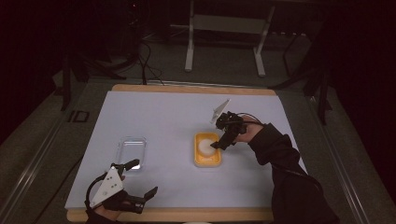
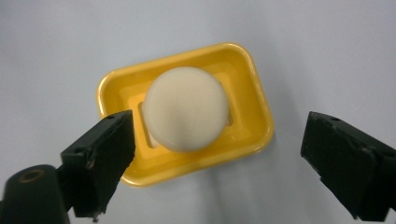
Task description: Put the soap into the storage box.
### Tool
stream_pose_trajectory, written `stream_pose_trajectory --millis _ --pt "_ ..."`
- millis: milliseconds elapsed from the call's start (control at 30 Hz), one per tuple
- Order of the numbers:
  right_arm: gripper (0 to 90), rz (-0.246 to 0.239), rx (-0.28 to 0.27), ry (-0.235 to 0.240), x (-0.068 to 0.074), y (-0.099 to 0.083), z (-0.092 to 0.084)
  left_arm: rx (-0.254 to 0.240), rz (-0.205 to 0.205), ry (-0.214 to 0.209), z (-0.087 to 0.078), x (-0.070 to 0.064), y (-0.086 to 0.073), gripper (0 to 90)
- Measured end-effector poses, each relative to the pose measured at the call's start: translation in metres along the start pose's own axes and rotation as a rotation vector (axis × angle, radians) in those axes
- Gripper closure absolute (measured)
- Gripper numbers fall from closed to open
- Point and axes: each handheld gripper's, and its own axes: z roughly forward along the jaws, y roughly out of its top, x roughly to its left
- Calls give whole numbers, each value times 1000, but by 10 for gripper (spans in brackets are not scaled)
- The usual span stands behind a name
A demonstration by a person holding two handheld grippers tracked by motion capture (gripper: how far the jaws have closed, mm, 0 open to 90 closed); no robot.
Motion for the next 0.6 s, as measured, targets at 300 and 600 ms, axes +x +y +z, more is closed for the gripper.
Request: stream_pose_trajectory --millis 300,600 --pt "101 160 -61 -65 -3 -11 -9 3 0 -1 0 0 0 1" --pt "101 277 -118 -112 -1 -25 -12 8 1 0 0 0 0 0"
